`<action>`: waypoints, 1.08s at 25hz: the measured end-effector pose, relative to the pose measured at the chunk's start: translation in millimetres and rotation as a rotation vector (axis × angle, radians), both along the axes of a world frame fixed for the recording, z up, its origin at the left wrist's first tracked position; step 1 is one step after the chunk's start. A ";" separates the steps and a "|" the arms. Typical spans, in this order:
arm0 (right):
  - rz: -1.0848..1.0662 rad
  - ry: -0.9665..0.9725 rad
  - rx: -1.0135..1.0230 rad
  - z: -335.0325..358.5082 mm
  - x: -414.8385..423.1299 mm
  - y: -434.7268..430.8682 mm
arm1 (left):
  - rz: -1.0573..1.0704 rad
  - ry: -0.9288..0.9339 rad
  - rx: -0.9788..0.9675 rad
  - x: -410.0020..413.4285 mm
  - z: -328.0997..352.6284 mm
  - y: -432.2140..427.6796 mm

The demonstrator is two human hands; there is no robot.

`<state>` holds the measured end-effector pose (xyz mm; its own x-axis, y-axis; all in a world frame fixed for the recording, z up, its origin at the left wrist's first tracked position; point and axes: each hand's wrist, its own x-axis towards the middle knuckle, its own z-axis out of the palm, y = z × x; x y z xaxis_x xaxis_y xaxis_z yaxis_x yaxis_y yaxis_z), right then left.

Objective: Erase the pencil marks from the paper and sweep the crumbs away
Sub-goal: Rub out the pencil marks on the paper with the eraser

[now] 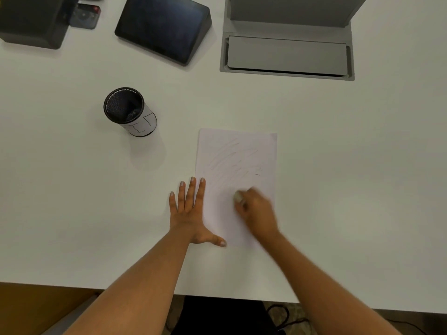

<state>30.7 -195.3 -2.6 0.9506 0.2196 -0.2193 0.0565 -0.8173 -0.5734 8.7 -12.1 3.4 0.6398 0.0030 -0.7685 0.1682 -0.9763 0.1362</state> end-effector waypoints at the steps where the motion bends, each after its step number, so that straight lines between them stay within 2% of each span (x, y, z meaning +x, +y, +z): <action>1: 0.139 0.059 0.036 0.8 -30.0 18.5 | 0.000 0.002 0.004 0.6 -0.6 -0.1; 3: 0.209 0.067 0.072 -3.3 -42.6 23.4 | 0.002 0.001 0.008 1.0 -1.0 -0.2; 8: -0.294 -0.107 0.010 -2.6 34.0 -36.5 | 0.004 -0.010 -0.007 -0.2 -1.0 0.8; 10: -0.231 -0.077 0.077 1.0 11.1 -8.8 | 0.001 -0.017 -0.002 -0.9 -1.4 0.4; 13: 0.086 0.110 0.146 3.5 -41.0 29.1 | 0.004 0.000 -0.002 0.5 -0.9 0.0; 15: 0.051 0.075 0.094 -3.0 -20.4 5.5 | 0.007 -0.001 -0.006 0.0 0.0 0.2; 17: -0.139 -0.033 -0.009 -5.0 19.9 -32.5 | -0.001 -0.017 0.000 0.6 -0.8 0.9; 19: -0.321 -0.088 0.006 -3.7 41.9 -54.6 | 0.004 -0.017 -0.008 1.0 -0.7 0.7; 20: -0.337 -0.088 0.013 -0.9 38.5 -48.0 | 0.002 -0.019 -0.010 0.5 -0.6 0.4; 22: -0.202 -0.004 0.058 2.5 7.5 -11.9 | 0.001 -0.021 -0.011 -0.9 -1.3 0.8; 24: 0.034 0.087 0.090 1.3 -28.3 10.6 | 0.006 -0.020 -0.014 -0.4 -1.5 1.3; 25: 0.067 0.079 0.084 -0.5 -27.7 7.2 | 0.005 -0.022 -0.013 -0.5 -1.1 1.1; 27: -0.079 -0.004 0.048 -5.2 4.8 -17.0 | -0.002 -0.029 -0.004 -0.6 -1.5 1.3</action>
<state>35.4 -212.3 -7.8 0.9663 0.1536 -0.2067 -0.0052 -0.7910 -0.6118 8.1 -10.8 1.9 0.6618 -0.0014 -0.7497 0.1622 -0.9760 0.1450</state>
